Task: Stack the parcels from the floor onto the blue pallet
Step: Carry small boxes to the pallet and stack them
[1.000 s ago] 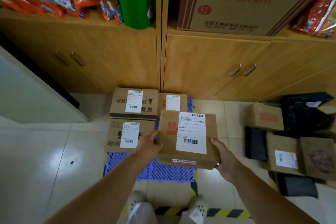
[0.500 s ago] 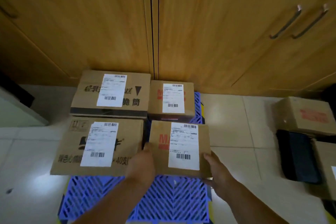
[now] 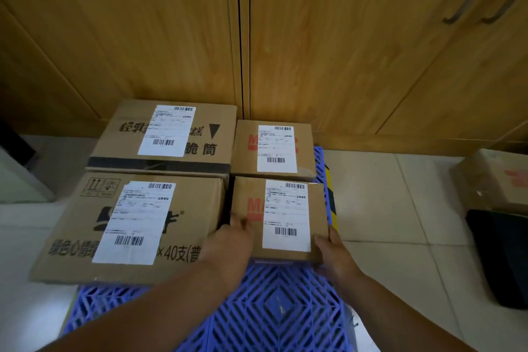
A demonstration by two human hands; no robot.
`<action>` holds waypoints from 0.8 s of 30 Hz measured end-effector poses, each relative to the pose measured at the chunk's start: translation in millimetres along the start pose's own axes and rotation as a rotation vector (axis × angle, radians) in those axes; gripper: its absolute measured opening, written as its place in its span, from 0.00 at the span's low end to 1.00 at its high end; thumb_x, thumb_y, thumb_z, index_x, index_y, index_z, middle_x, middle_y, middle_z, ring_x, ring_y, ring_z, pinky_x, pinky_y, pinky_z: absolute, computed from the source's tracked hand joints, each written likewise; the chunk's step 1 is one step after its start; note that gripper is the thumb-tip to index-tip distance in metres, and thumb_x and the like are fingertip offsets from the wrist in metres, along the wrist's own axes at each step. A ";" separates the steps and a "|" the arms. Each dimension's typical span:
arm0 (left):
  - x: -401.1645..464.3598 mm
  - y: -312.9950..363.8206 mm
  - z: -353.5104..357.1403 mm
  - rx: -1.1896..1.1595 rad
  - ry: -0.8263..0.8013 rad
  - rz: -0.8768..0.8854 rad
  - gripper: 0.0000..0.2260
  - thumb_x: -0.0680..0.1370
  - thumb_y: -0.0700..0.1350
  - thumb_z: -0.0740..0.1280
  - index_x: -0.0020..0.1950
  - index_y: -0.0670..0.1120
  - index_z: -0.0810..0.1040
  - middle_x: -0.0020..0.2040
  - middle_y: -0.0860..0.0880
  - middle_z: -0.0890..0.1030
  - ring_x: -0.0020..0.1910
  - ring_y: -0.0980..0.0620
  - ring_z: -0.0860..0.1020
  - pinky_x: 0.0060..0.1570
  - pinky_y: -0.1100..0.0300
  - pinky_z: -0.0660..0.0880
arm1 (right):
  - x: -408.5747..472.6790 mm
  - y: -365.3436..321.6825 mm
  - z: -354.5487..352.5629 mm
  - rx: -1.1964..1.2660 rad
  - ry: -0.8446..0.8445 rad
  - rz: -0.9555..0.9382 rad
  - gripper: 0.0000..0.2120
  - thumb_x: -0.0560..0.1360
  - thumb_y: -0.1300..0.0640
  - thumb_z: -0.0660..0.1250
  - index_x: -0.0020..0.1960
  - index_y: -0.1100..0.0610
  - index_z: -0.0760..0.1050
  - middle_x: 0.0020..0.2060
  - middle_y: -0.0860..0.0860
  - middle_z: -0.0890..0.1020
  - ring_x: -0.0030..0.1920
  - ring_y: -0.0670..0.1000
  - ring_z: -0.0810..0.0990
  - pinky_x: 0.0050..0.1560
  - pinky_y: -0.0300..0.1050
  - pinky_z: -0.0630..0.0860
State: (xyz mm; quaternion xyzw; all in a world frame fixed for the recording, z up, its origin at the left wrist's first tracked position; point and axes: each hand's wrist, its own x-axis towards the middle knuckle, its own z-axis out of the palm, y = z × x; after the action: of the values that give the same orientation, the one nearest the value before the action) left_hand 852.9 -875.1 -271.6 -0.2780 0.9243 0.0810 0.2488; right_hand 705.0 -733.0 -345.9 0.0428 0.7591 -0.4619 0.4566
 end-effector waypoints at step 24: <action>12.2 -202.0 -36.4 -0.304 0.651 -0.487 0.25 0.77 0.55 0.63 0.69 0.42 0.67 0.67 0.38 0.68 0.66 0.37 0.65 0.64 0.41 0.62 | 4.6 -30.6 12.6 -0.331 0.152 -0.167 0.30 0.78 0.52 0.63 0.75 0.59 0.57 0.70 0.58 0.69 0.66 0.60 0.71 0.64 0.53 0.70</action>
State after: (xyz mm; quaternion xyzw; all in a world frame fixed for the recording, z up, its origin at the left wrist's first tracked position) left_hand 940.9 -1059.5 -248.6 -0.5326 0.8395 0.0632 -0.0877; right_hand 695.7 -761.4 -331.0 -0.0610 0.8580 -0.3624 0.3590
